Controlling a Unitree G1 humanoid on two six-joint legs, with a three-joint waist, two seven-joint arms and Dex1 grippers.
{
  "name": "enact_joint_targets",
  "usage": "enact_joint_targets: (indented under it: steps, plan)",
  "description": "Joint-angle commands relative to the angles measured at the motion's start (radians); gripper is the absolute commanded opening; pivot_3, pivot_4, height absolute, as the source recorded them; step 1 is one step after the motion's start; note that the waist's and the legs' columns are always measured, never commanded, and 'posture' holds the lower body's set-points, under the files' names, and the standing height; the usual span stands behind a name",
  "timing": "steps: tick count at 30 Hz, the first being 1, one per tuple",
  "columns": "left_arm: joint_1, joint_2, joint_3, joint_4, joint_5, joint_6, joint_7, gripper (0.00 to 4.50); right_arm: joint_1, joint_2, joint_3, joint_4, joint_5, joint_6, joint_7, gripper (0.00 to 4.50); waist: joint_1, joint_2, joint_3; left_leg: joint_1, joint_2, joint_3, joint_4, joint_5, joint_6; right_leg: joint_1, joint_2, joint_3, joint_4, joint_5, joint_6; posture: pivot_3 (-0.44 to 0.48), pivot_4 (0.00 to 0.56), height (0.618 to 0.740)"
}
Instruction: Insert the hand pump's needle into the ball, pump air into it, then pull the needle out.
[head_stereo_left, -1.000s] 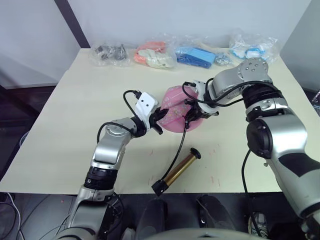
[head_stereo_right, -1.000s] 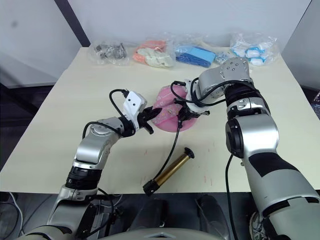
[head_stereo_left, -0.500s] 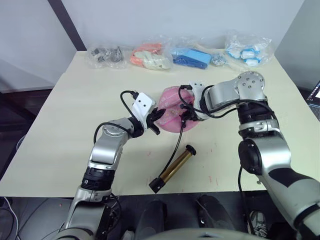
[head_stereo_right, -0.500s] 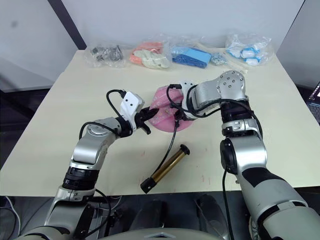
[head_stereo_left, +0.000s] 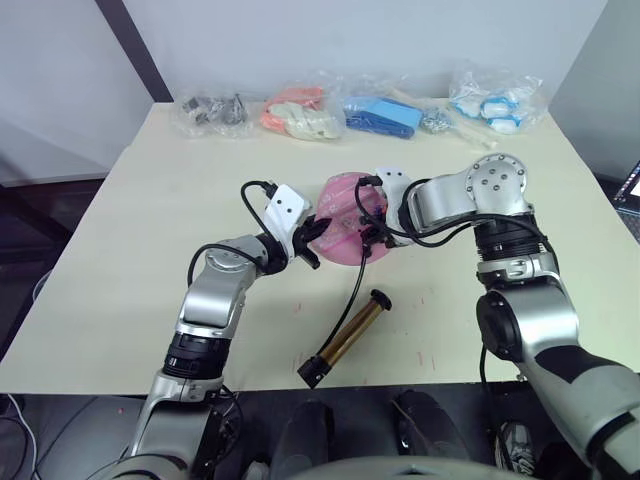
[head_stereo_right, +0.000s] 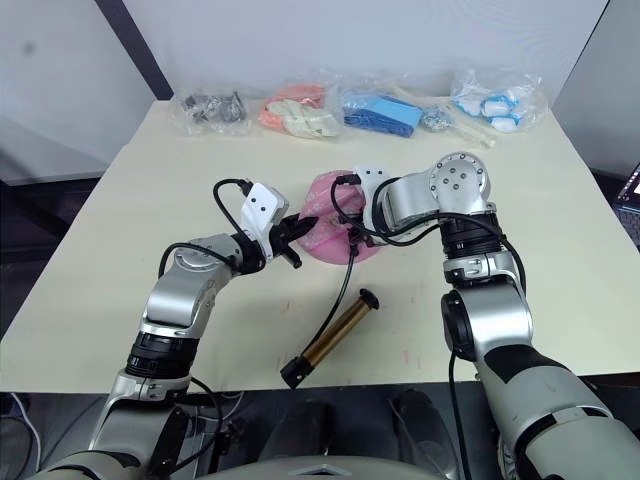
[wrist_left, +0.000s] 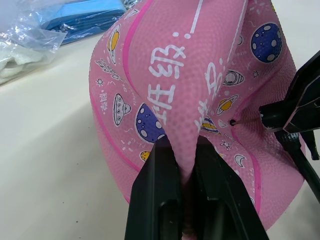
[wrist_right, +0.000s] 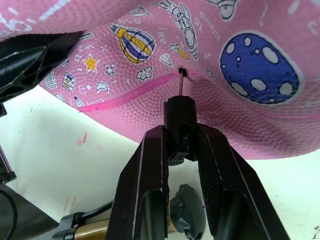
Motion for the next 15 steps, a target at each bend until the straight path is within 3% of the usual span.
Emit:
enact_joint_targets:
  steps: [1, 15]
  plan:
    - [0.022, -0.041, -0.145, -0.014, -0.062, 0.005, -0.141, 0.04, -0.033, 0.075, -0.019, 0.018, -0.034, 0.005, 0.048, 0.30, 0.000, 0.000, -0.001, 0.000, 0.000, 0.000, 0.000, 0.000, 0.000, 0.000, 0.000, 0.000, 0.000, 0.000, 0.000, 0.000, 0.150, 0.740]
    - [0.022, -0.021, -0.161, 0.008, -0.081, 0.022, -0.200, 0.04, -0.085, 0.126, -0.087, 0.094, -0.295, -0.061, 0.215, 0.30, -0.009, -0.001, -0.011, 0.005, 0.001, 0.001, -0.004, 0.000, 0.000, 0.001, 0.003, 0.005, 0.000, 0.000, 0.000, 0.000, 0.150, 0.740]
